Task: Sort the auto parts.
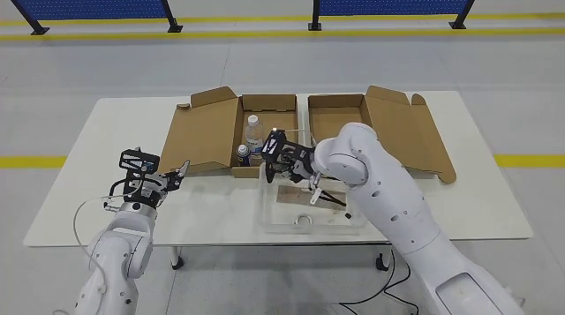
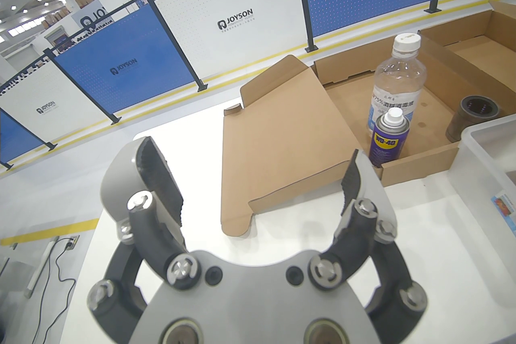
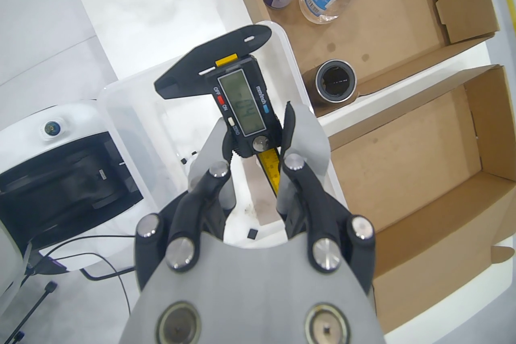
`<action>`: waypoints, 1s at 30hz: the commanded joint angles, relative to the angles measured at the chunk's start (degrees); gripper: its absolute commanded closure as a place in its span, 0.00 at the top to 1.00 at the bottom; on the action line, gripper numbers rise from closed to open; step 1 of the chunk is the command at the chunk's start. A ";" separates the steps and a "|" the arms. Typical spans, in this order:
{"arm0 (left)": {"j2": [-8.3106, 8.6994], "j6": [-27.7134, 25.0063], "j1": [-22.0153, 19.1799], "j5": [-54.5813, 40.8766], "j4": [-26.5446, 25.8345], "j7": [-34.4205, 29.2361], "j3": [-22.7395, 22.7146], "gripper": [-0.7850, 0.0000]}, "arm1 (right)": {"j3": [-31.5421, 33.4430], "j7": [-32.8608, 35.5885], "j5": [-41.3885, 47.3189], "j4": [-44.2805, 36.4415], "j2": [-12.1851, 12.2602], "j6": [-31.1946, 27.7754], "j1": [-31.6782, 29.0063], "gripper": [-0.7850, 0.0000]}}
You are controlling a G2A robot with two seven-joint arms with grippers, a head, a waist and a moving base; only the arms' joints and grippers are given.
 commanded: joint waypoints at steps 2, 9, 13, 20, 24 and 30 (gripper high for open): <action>0.00 0.00 0.00 0.00 0.00 0.00 0.00 1.00 | -0.01 -0.09 0.30 -0.29 0.14 0.27 0.09 0.00; 0.00 0.00 0.00 0.00 0.00 0.00 0.00 1.00 | 0.48 -1.35 0.33 0.70 0.33 3.18 0.98 0.00; 0.00 0.00 0.00 0.00 0.00 0.00 0.00 1.00 | 1.48 -2.59 -0.15 1.76 0.41 6.80 2.02 0.00; 0.00 0.00 0.00 0.00 0.00 0.00 0.00 1.00 | 3.62 -5.55 -2.67 4.99 0.46 15.50 4.40 0.00; 0.00 0.00 0.00 0.00 0.00 0.00 0.00 1.00 | 5.10 -7.43 -4.56 7.46 0.53 20.30 6.04 0.00; 0.00 0.00 0.00 0.00 0.00 0.00 0.00 1.00 | 7.68 -11.05 -6.55 13.64 0.70 26.44 8.48 0.00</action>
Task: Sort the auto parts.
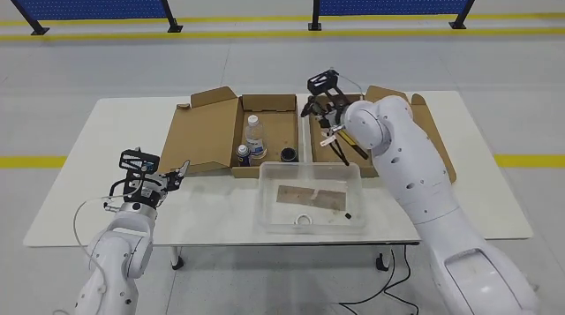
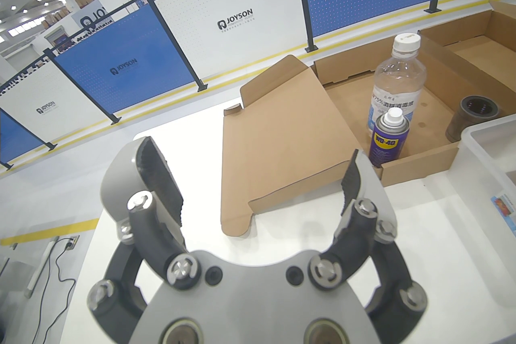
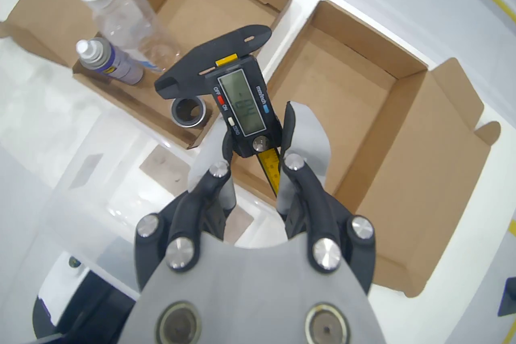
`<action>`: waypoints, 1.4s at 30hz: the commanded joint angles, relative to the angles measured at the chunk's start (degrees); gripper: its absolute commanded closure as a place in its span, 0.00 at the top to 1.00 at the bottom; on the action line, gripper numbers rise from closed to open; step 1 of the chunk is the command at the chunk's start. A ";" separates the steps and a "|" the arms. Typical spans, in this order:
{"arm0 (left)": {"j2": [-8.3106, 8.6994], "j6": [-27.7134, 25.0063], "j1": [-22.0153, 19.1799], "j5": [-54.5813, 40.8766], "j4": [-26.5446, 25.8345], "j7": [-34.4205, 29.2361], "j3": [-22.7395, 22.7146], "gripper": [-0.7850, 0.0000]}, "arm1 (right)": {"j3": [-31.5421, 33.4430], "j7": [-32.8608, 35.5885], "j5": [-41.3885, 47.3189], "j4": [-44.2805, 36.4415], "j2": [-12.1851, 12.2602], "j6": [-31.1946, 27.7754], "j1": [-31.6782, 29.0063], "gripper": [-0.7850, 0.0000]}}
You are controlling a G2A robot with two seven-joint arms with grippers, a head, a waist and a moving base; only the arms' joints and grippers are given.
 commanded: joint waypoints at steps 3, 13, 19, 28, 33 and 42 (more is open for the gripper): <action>0.00 0.00 0.00 0.00 0.00 0.00 0.00 1.00 | 0.48 -2.47 -0.97 4.46 -0.15 3.15 1.45 0.00; 0.00 0.00 0.00 0.00 0.00 0.00 0.00 1.00 | 1.54 -11.73 1.92 17.26 -1.46 12.28 4.77 0.00; 0.00 0.00 0.00 0.00 0.00 0.00 0.00 1.00 | 1.64 -17.65 5.75 24.84 -2.91 18.45 6.38 0.00; 0.00 0.00 0.00 0.00 0.00 0.00 0.00 1.00 | 2.10 -23.71 10.48 34.16 -4.68 22.85 9.26 0.00; 0.00 0.00 0.00 0.00 0.00 0.00 0.00 1.00 | 1.60 -24.87 11.53 38.05 -5.64 23.81 10.82 0.00; 0.00 0.00 0.00 0.00 0.00 0.00 0.00 1.00 | -0.14 -25.44 10.81 43.70 -7.15 24.23 12.81 0.18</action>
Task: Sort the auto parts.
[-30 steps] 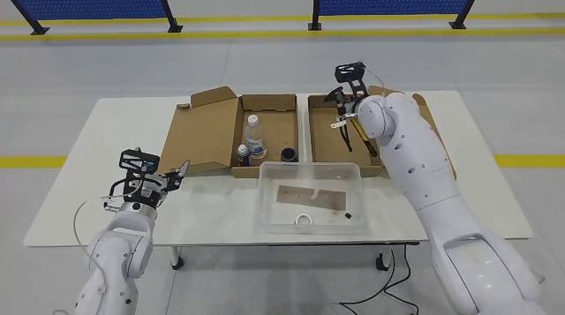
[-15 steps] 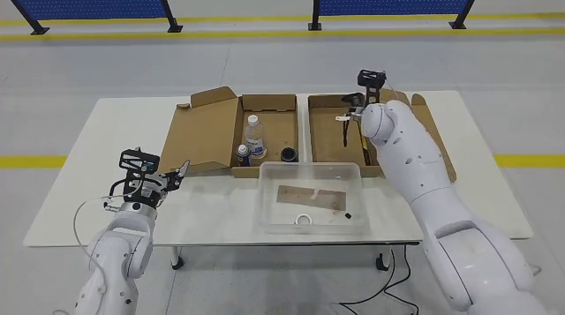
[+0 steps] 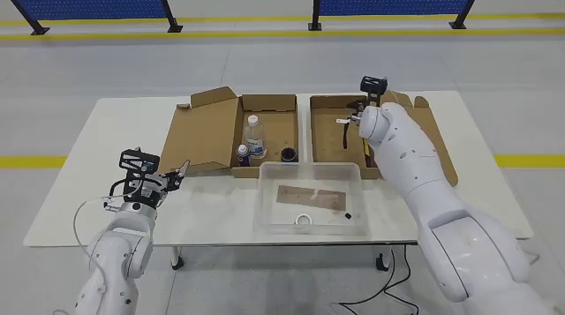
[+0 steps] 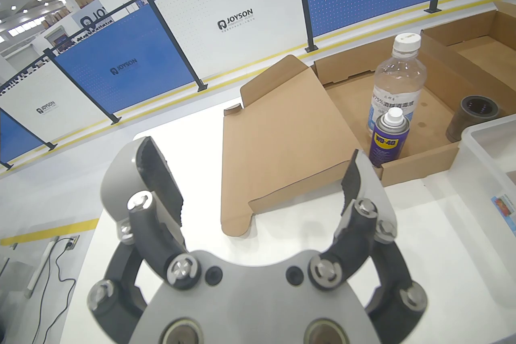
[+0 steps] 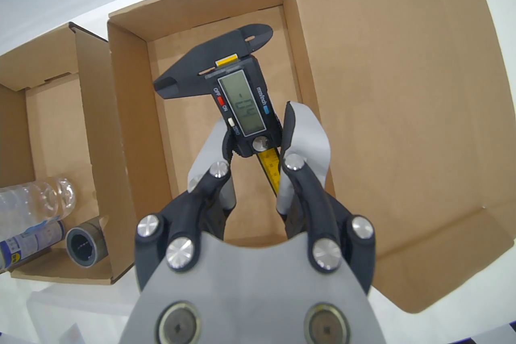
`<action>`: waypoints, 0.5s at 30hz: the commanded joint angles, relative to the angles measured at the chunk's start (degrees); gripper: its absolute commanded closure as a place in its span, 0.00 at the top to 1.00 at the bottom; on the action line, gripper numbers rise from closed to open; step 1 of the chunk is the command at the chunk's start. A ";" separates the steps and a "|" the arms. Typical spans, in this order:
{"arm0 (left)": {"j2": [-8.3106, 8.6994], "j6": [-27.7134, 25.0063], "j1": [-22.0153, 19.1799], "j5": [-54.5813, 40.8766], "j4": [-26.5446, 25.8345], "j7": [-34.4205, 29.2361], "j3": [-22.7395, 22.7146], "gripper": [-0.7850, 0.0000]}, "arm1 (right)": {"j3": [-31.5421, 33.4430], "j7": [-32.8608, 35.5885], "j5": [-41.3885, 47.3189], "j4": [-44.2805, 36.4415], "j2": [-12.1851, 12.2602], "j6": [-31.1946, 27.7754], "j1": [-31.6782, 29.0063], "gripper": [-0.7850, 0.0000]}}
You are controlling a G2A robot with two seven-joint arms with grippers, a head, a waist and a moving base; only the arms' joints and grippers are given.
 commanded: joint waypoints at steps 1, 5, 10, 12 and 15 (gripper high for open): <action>0.00 0.00 0.00 0.00 0.00 0.00 0.00 1.00 | -0.22 -0.18 -0.17 0.73 -0.19 -0.31 0.32 0.20; 0.00 0.00 0.00 0.00 0.00 0.00 0.00 1.00 | -0.51 -0.34 -0.33 2.09 -0.55 -0.87 1.02 0.30; 0.00 0.00 0.00 0.00 0.00 0.00 0.00 1.00 | -0.70 -0.58 -0.46 3.11 -0.87 -1.30 1.77 0.40; 0.00 0.00 0.00 0.00 0.00 0.00 0.00 1.00 | -0.72 -0.86 -0.48 3.48 -0.94 -1.60 1.93 0.41; 0.00 0.00 0.00 0.00 0.00 0.00 0.00 1.00 | -0.79 -0.96 -0.53 3.83 -1.09 -1.79 2.15 0.43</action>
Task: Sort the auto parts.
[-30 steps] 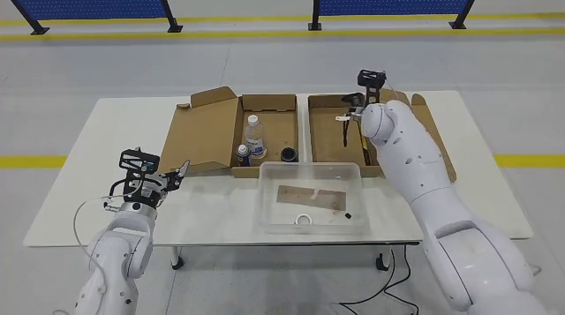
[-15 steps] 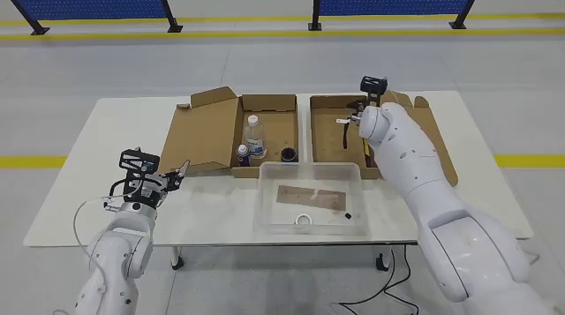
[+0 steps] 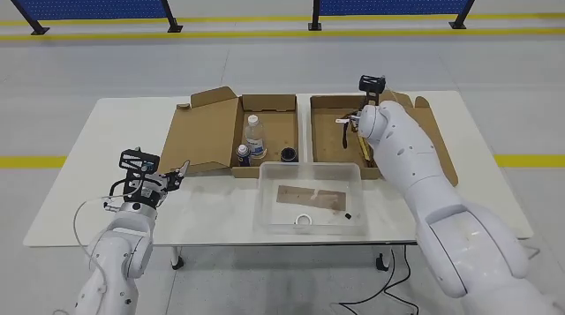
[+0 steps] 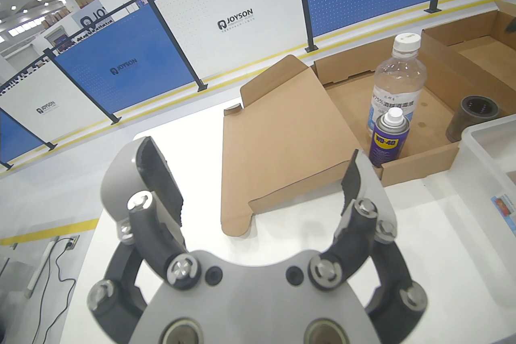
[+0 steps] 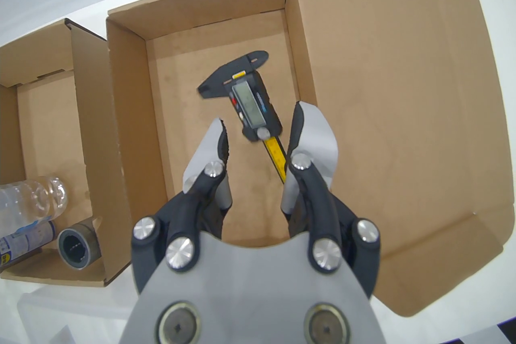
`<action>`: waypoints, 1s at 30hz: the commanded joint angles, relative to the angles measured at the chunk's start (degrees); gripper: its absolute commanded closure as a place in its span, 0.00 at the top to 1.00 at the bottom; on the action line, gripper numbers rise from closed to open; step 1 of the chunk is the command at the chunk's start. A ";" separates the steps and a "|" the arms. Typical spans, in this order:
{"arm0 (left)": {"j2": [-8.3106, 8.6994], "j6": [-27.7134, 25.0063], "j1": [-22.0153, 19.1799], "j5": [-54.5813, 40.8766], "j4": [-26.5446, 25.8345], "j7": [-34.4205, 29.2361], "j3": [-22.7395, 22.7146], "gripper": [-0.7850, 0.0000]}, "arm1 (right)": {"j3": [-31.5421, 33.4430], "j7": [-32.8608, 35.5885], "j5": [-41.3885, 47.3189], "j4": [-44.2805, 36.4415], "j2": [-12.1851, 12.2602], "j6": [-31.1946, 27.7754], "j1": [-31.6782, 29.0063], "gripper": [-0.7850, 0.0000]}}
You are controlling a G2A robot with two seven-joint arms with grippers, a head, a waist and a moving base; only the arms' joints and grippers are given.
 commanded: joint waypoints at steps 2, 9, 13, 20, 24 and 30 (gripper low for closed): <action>0.00 0.00 0.00 0.00 0.00 0.00 0.00 1.00 | -0.03 -0.04 0.15 -0.03 -0.16 -0.41 0.16 0.43; 0.00 0.00 0.00 0.00 0.00 0.00 0.00 1.00 | -1.21 0.90 -1.62 -3.06 -0.49 -5.30 0.90 0.43; 0.00 0.00 0.00 0.00 0.00 0.00 0.00 1.00 | -2.56 3.84 -4.00 -7.70 -0.45 -9.81 0.71 0.43; 0.00 0.00 0.00 0.00 0.00 0.00 0.00 1.00 | -3.30 14.75 -7.40 -23.63 0.95 -17.11 -3.78 0.41; 0.00 0.00 0.00 0.00 0.00 0.00 0.00 1.00 | -2.21 22.95 -9.64 -38.13 2.58 -19.65 -9.42 0.45; 0.00 0.00 0.00 0.00 0.00 0.00 0.00 1.00 | 0.30 35.03 -9.34 -56.24 4.68 -23.74 -18.94 0.47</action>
